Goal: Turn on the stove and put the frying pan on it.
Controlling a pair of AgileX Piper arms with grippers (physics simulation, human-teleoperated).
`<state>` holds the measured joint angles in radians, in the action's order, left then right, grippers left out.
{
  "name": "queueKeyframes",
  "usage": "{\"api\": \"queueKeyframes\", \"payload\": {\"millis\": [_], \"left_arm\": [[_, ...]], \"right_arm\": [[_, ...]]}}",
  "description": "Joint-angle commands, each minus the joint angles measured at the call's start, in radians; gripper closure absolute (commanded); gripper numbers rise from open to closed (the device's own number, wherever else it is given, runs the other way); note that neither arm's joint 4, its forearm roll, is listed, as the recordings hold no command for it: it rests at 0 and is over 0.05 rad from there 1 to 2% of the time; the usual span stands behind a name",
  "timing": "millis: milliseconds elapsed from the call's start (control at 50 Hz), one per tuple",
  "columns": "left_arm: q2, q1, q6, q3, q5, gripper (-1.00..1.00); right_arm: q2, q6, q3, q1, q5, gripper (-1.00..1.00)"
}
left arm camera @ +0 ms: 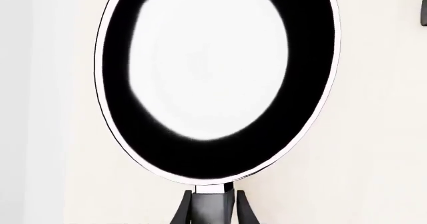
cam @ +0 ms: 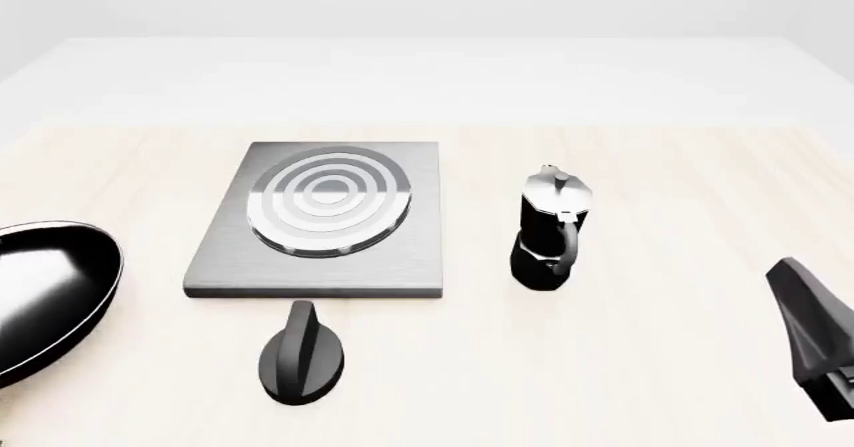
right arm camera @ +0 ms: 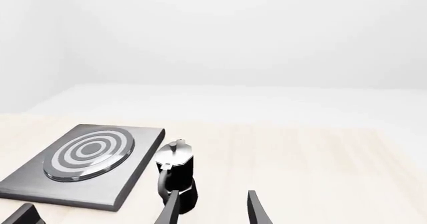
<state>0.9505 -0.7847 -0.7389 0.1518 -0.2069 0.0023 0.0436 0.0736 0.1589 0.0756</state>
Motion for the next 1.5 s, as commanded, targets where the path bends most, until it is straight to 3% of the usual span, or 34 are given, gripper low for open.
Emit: {"api": "queueKeyframes", "payload": {"millis": [20,620,920,1260,1500], "left_arm": [[-0.147,0.044,0.033,0.058,-0.131,1.0],[-0.304,0.106,0.084,0.222,-0.365,1.0],[-0.361,0.222,0.137,0.311,-0.469,1.0],[-0.312,0.404,0.164,0.349,-0.444,1.0],[-0.201,0.512,0.152,0.38,-0.362,1.0]], "right_arm": [[-0.001,0.0,0.005,0.002,0.002,-1.0],[-0.001,0.005,0.01,0.005,0.001,-1.0],[-0.002,0.005,0.029,0.002,0.014,-1.0],[-0.002,0.005,0.057,-0.004,0.03,-1.0],[-0.002,0.006,0.07,-0.015,0.038,-1.0]]}}
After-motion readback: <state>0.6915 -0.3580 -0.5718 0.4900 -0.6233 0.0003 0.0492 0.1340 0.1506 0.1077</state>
